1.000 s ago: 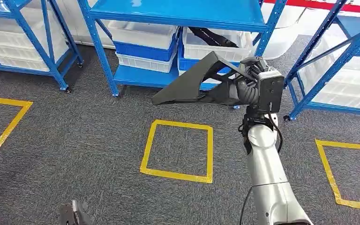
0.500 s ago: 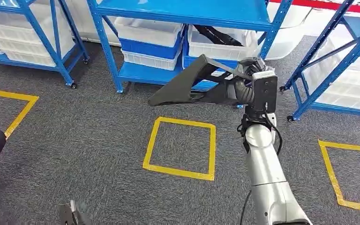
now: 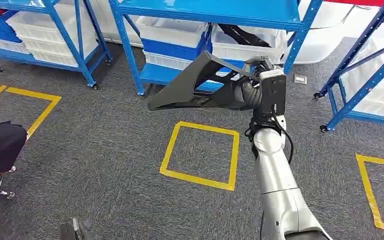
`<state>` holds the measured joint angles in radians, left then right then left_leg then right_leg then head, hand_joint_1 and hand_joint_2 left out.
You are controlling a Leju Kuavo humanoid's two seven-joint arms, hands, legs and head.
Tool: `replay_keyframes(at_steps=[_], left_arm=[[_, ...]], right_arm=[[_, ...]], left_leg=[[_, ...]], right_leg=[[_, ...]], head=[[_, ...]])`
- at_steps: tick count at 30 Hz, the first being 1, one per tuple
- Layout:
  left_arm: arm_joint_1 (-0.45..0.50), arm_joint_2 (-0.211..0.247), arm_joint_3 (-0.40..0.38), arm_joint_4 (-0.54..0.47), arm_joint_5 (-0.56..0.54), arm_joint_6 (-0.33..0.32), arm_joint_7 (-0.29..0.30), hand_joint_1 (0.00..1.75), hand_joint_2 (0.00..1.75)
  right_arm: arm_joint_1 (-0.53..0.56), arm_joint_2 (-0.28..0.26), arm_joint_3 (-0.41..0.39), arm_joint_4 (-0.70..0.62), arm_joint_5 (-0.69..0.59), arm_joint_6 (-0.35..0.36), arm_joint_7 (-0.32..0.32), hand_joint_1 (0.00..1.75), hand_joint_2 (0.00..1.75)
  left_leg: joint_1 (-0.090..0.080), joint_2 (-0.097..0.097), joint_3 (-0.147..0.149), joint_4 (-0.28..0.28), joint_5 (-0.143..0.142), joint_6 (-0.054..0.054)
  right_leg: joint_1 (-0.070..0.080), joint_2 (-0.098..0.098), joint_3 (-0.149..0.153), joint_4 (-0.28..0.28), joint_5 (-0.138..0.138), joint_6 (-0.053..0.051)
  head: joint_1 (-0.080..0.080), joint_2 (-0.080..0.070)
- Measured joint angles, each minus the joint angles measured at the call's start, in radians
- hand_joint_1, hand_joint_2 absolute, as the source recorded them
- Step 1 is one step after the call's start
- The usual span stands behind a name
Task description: Take the parts from the cabinet and place them on the table.
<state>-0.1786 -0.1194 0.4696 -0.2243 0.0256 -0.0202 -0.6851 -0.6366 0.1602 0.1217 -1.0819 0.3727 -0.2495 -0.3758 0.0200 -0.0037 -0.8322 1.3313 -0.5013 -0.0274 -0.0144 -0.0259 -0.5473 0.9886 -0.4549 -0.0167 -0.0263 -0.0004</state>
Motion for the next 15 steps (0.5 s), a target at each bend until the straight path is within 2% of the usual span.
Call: replay_keyframes(at_steps=[1, 2, 3, 4, 5, 6, 7, 8, 9, 10, 11, 12, 14, 15], left_arm=[[0.002, 0.0, 0.0, 0.0, 0.0, 0.0, 0.0, 0.0, 0.0], [0.002, 0.0, 0.0, 0.0, 0.0, 0.0, 0.0, 0.0, 0.0], [0.002, 0.001, 0.0, 0.0, 0.0, 0.0, 0.0, 0.0, 0.0], [0.001, 0.002, 0.001, 0.0, 0.0, 0.0, 0.0, 0.0, 0.0], [-0.001, 0.002, 0.001, 0.0, 0.0, 0.0, 0.0, 0.0, 0.0], [-0.001, 0.002, 0.001, 0.0, -0.003, -0.001, 0.0, 0.0, 0.0], [-0.001, 0.002, 0.001, 0.0, -0.006, -0.001, 0.0, 0.0, 0.0], [-0.001, 0.002, 0.001, 0.0, -0.008, -0.001, 0.001, 0.0, 0.0], [-0.001, 0.002, 0.001, 0.0, -0.012, -0.001, 0.002, 0.0, 0.0], [-0.001, 0.001, 0.001, 0.0, -0.016, -0.003, 0.003, 0.0, 0.0], [-0.002, 0.0, 0.001, -0.001, -0.017, -0.004, 0.003, 0.0, 0.0], [-0.006, 0.0, 0.002, -0.001, -0.018, -0.006, 0.005, 0.0, 0.0], [-0.01, -0.002, 0.002, -0.001, -0.021, -0.007, 0.006, 0.0, 0.0], [-0.009, -0.004, 0.002, -0.001, -0.022, -0.007, 0.006, 0.0, 0.0]], right_arm=[[0.0, 0.0, 0.0, 0.003, 0.0, 0.0, 0.0, 1.75, 1.75], [0.0, 0.0, 0.0, 0.005, 0.0, 0.0, 0.0, 1.75, 1.75], [-0.001, 0.0, 0.0, 0.006, 0.0, 0.0, 0.0, 1.75, 1.75], [-0.002, 0.001, 0.001, 0.006, 0.0, 0.0, 0.0, 1.75, 1.75], [-0.003, 0.0, 0.001, 0.006, 0.001, 0.0, -0.001, 1.75, 1.75], [-0.005, 0.0, 0.001, 0.007, 0.003, 0.0, -0.001, 1.75, 1.75], [-0.005, 0.0, 0.001, 0.007, 0.005, 0.0, -0.002, 1.75, 1.75], [-0.004, 0.0, 0.001, 0.007, 0.006, -0.001, -0.002, 1.75, 1.75], [-0.003, 0.0, 0.0, 0.006, 0.008, -0.002, -0.002, 1.75, 1.75], [0.0, 0.0, 0.0, 0.002, 0.01, -0.002, -0.002, 1.75, 1.75], [0.001, -0.001, 0.0, -0.001, 0.014, -0.003, -0.002, 1.75, 1.75], [0.002, -0.003, -0.001, -0.003, 0.016, -0.003, -0.002, 1.75, 1.75], [0.015, -0.008, -0.003, -0.003, 0.021, -0.003, 0.002, 1.75, 1.75], [0.023, -0.01, -0.005, -0.003, 0.023, -0.003, 0.003, 1.75, 1.75]], left_leg=[[0.0, 0.001, 0.016, -0.012, 0.009, 0.0], [0.0, 0.002, 0.045, -0.056, 0.029, 0.001], [0.0, 0.01, 0.113, -0.168, 0.072, 0.004], [0.0, 0.028, 0.175, -0.271, 0.104, 0.009], [-0.007, 0.056, 0.199, -0.316, 0.096, 0.016], [-0.01, 0.041, 0.198, -0.32, 0.105, 0.025], [-0.012, 0.035, 0.195, -0.316, 0.104, 0.029], [-0.014, 0.029, 0.192, -0.315, 0.104, 0.033], [-0.016, 0.021, 0.191, -0.318, 0.106, 0.04], [-0.005, 0.013, 0.199, -0.333, 0.115, 0.052], [-0.009, 0.009, 0.201, -0.337, 0.117, 0.056], [-0.007, 0.003, 0.199, -0.337, 0.119, 0.065], [-0.007, -0.016, 0.197, -0.337, 0.12, 0.066], [-0.007, -0.026, 0.197, -0.337, 0.12, 0.067]], right_leg=[[0.0, -0.009, 0.0, 0.0, 0.0, 0.0], [0.0, -0.014, 0.0, 0.001, 0.0, 0.001], [0.001, -0.024, 0.001, 0.002, -0.001, 0.001], [0.001, -0.03, 0.002, 0.003, -0.004, 0.005], [0.009, -0.036, -0.001, 0.005, -0.006, 0.009], [0.017, -0.041, -0.003, 0.006, -0.008, 0.013], [0.016, -0.044, -0.002, 0.004, -0.007, 0.02], [0.015, -0.049, -0.002, 0.003, -0.007, 0.021], [0.016, -0.057, 0.0, 0.0, -0.007, 0.029], [0.023, -0.054, -0.009, 0.006, -0.018, 0.037], [0.014, -0.024, -0.015, 0.035, -0.036, 0.036], [0.011, 0.002, -0.047, 0.101, -0.069, 0.03], [0.009, 0.018, -0.126, 0.267, -0.133, 0.026], [0.009, 0.021, -0.155, 0.325, -0.145, 0.031]], head=[[0.001, 0.0], [0.0, 0.0], [0.0, 0.0], [0.0, 0.0], [0.0, 0.0], [0.005, 0.0], [0.003, 0.0], [0.006, 0.0], [0.005, 0.0], [0.005, 0.0], [0.007, 0.0], [0.008, 0.0], [0.011, 0.0], [0.011, 0.0]])
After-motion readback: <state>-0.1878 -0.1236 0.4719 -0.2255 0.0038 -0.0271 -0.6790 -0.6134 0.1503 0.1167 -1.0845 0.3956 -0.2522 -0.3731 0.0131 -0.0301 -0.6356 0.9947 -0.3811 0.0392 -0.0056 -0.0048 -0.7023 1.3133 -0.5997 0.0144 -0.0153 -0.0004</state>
